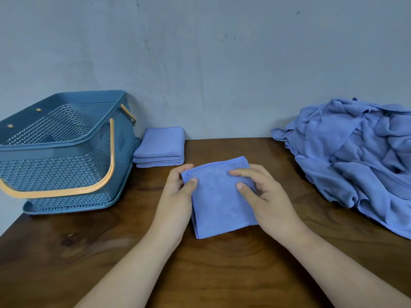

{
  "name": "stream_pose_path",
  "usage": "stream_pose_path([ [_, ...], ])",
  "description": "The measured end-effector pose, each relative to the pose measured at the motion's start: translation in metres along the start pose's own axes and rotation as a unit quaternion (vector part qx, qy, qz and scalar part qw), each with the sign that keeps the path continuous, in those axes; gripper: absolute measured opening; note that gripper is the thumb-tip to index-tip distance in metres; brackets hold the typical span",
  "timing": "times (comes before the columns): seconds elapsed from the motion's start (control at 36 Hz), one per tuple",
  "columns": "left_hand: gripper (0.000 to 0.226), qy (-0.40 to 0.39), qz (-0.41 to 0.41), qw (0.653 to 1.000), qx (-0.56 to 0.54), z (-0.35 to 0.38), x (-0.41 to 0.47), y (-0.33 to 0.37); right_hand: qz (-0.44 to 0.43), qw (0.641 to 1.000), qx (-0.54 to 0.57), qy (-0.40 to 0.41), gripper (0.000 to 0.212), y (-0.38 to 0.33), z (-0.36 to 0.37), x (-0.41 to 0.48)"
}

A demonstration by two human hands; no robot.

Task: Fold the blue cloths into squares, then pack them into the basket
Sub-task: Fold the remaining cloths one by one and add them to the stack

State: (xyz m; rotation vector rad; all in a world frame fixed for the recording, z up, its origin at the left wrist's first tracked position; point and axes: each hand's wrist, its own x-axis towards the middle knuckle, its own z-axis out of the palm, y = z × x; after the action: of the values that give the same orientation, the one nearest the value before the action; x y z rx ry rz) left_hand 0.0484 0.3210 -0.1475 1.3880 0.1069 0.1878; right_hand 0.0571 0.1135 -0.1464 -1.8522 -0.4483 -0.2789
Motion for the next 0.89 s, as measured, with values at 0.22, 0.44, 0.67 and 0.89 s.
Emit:
stream_pose_path([
  [0.22,0.018,0.033,0.111,0.989,0.094,-0.003,-0.007,0.004,-0.005,0.998,0.058,-0.007,0.025,-0.029,0.019,0.0],
  [0.44,0.019,0.052,0.213,0.965,0.143,-0.024,0.001,0.032,0.014,0.996,0.061,-0.067,0.033,-0.054,0.031,0.02],
  [0.67,0.033,0.148,0.271,0.94,0.145,-0.056,0.018,0.031,-0.091,0.989,-0.049,-0.101,0.033,-0.072,0.057,0.058],
  [0.89,0.054,0.222,0.277,0.933,0.065,-0.063,0.021,0.031,-0.154,0.982,-0.005,-0.104,0.031,-0.091,0.081,0.128],
])
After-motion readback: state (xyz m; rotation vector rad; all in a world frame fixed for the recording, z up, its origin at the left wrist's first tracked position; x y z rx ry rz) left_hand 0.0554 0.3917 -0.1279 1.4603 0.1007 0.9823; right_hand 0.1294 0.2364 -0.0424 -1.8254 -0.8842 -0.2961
